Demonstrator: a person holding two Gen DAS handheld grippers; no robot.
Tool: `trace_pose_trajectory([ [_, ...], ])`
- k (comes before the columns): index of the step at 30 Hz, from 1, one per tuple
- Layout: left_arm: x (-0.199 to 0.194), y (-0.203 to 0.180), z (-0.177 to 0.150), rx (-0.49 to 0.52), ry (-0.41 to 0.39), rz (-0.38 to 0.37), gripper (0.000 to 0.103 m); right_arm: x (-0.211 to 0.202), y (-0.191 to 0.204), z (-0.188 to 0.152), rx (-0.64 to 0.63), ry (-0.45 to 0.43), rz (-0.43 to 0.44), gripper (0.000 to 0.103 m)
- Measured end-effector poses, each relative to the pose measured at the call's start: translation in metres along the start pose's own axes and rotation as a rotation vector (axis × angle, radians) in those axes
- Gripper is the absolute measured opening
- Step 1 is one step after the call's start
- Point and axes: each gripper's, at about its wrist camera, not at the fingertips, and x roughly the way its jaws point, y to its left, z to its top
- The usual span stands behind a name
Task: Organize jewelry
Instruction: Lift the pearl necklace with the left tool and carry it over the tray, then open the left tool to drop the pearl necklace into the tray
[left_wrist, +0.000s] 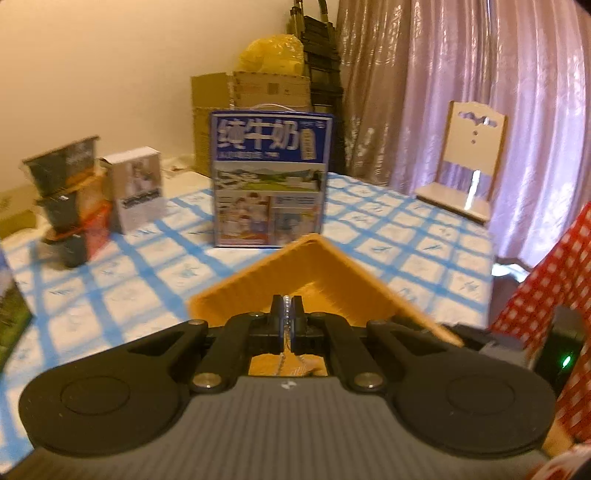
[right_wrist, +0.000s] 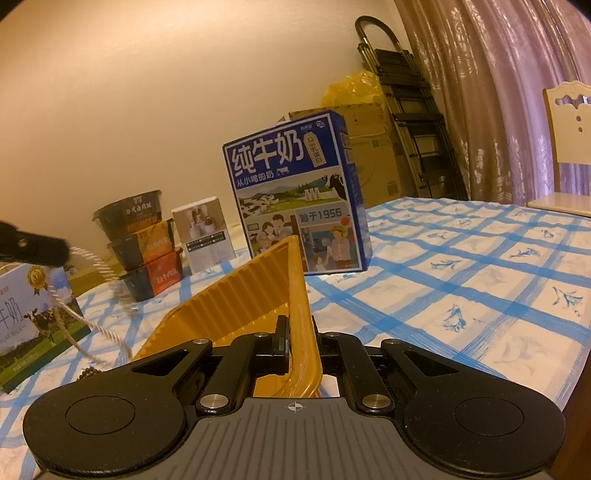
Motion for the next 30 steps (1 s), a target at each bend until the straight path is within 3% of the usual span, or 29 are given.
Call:
trace_pose_trajectory([
  [10, 0.044, -0.032, -0.015, -0.054, 0.09, -0.089, 0.003, -0.001, -0.001, 0.0, 0.007, 0.003, 0.001, 0.007],
  [16, 0.051, -0.036, -0.018, -0.058, 0.09, -0.103, 0.01, -0.001, -0.002, -0.001, 0.013, 0.009, -0.001, 0.007],
  [25, 0.031, -0.013, -0.016, -0.066, 0.054, -0.036, 0.018, -0.001, -0.003, -0.001, 0.011, 0.009, -0.002, 0.007],
  [30, 0.017, 0.013, -0.023, -0.068, 0.069, 0.044, 0.019, -0.001, -0.004, -0.001, 0.01, 0.01, -0.003, 0.007],
])
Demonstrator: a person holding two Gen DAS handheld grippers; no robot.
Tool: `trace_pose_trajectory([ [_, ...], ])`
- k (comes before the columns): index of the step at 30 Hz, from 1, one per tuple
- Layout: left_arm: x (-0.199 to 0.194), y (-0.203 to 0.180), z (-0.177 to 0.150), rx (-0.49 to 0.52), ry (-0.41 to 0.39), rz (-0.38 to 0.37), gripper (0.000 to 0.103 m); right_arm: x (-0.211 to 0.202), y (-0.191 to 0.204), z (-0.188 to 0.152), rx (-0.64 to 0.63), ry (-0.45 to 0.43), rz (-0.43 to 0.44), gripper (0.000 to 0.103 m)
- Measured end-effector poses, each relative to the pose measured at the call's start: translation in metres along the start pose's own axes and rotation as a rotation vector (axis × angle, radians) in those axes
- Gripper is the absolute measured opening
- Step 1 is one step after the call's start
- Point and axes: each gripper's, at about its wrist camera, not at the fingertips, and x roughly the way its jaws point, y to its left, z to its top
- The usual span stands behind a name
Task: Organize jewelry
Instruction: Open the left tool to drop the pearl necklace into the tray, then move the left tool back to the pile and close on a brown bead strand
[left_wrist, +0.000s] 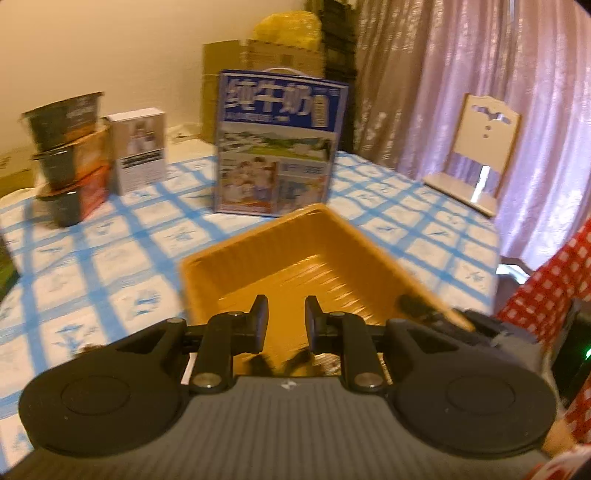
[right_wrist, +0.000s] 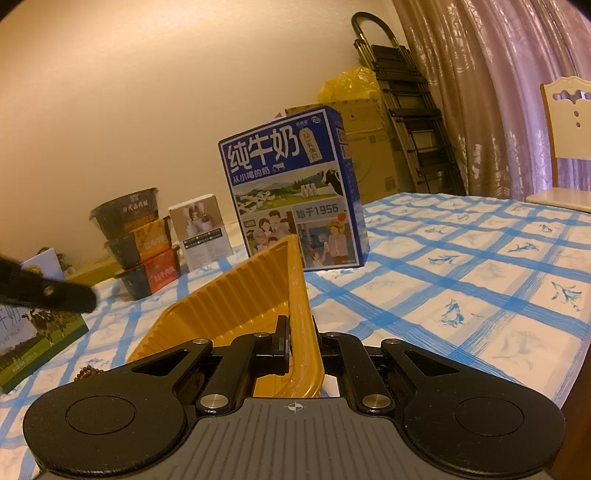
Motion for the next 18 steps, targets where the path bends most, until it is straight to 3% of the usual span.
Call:
trace_pose_trajectory([
  [10, -0.039, 0.074, -0.032, -0.062, 0.049, 0.239, 0.02, 0.0, -0.003, 0.0, -0.001, -0.002, -0.001, 0.007],
  [18, -0.056, 0.097, -0.061, -0.118, 0.096, 0.311, 0.02, 0.0, -0.006, 0.0, -0.011, -0.002, -0.008, 0.006],
])
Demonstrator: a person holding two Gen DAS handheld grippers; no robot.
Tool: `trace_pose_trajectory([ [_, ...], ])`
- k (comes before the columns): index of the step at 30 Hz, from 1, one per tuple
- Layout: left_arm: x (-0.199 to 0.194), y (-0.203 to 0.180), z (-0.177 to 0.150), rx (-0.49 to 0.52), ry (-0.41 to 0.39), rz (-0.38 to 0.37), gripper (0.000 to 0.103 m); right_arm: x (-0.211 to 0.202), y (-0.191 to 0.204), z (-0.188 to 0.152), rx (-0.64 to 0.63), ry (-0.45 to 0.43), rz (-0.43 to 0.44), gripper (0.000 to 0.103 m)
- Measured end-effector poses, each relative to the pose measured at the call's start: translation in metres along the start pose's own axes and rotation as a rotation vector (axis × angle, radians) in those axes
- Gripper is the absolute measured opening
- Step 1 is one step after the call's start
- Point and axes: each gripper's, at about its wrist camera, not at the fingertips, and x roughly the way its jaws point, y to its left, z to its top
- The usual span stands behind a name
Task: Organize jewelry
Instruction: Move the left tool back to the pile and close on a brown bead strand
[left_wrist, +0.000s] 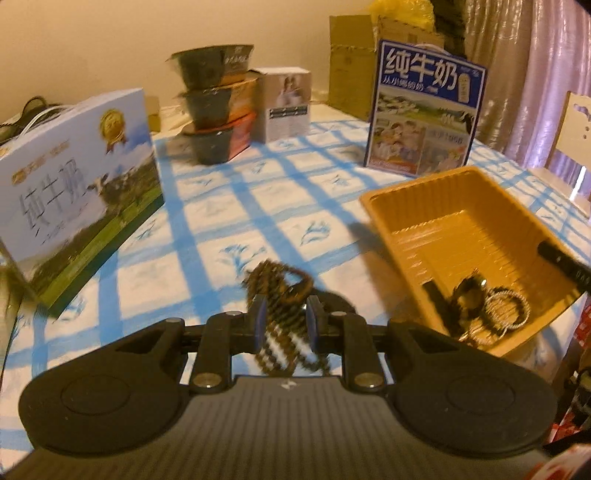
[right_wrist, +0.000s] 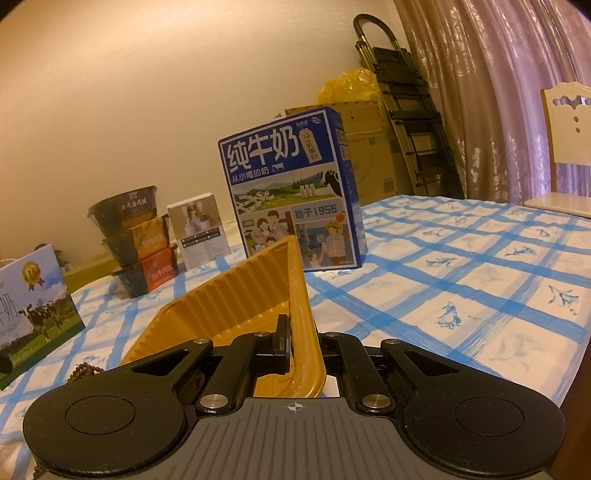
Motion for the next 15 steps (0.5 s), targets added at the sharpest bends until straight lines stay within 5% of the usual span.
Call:
trace_pose_trajectory([
  [15, 0.031, 0.0, -0.006, 0.06, 0.039, 0.025, 0.02, 0.001, -0.002, 0.0, 0.008, -0.001, -0.012, 0.007],
])
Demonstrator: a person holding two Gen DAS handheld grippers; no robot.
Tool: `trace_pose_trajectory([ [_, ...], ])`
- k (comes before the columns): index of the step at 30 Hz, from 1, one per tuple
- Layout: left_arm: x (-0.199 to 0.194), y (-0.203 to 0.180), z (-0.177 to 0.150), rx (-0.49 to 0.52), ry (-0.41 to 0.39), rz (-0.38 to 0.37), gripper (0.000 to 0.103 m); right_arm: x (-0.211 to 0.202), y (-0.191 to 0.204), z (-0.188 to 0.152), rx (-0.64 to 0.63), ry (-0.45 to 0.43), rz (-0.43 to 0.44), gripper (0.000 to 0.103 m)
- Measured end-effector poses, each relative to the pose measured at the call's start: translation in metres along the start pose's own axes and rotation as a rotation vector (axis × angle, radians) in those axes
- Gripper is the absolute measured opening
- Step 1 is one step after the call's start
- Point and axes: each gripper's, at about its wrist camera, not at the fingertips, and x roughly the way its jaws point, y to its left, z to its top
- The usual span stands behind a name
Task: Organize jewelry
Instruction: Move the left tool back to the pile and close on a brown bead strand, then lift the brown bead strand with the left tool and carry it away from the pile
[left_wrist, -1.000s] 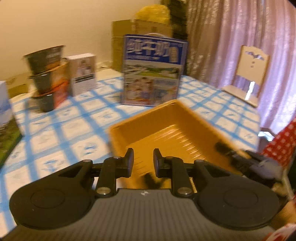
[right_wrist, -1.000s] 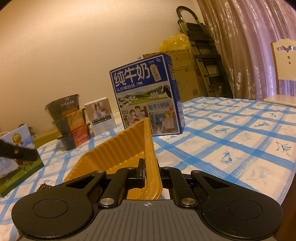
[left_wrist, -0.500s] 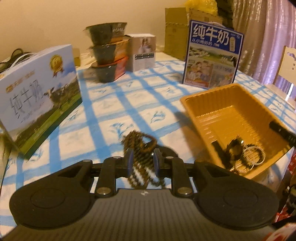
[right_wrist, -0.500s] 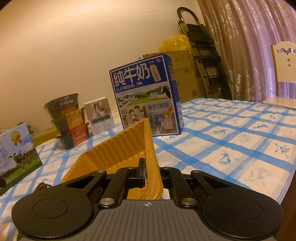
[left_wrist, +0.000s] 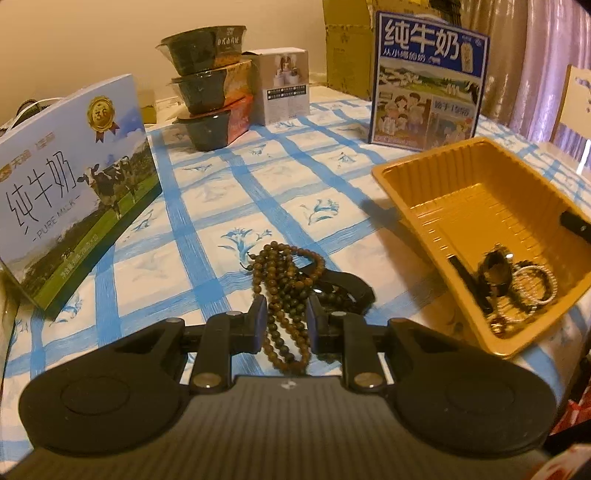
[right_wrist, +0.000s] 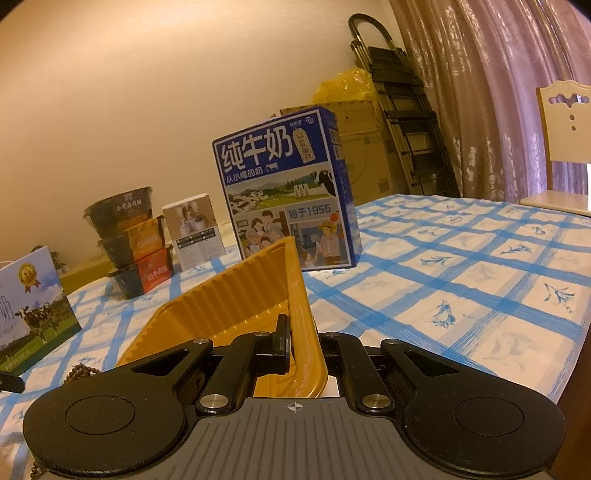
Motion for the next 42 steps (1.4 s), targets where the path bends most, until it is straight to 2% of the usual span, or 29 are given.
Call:
trace_pose_trajectory([
  [9, 0.042, 0.016, 0.004, 0.032, 0.046, 0.042, 0.02, 0.0, -0.001, 0.0, -0.001, 0.0, -0.001, 0.007],
  [19, 0.082, 0.012, 0.009, 0.109, 0.09, 0.077, 0.019, 0.0, 0.0, 0.0, -0.001, 0.0, -0.001, 0.007],
  [24, 0.098, 0.016, 0.009, 0.098, 0.11, 0.089, 0.021, 0.0, -0.001, 0.0, -0.001, 0.001, -0.001, 0.007],
  [27, 0.101, 0.014, 0.011, 0.109, 0.103, 0.091, 0.018, 0.0, 0.0, 0.0, -0.003, -0.001, -0.001, 0.007],
  [29, 0.103, 0.013, 0.012, 0.107, 0.101, 0.075, 0.007, 0.0, 0.001, 0.0, -0.003, 0.002, -0.001, 0.007],
  [35, 0.088, 0.011, 0.018, 0.124, 0.077, 0.058, 0.006, -0.001, 0.0, -0.001, -0.003, 0.002, 0.0, 0.006],
  [42, 0.021, 0.013, 0.055, 0.113, -0.068, 0.016, 0.006, -0.001, -0.004, -0.003, -0.001, 0.0, 0.009, 0.006],
])
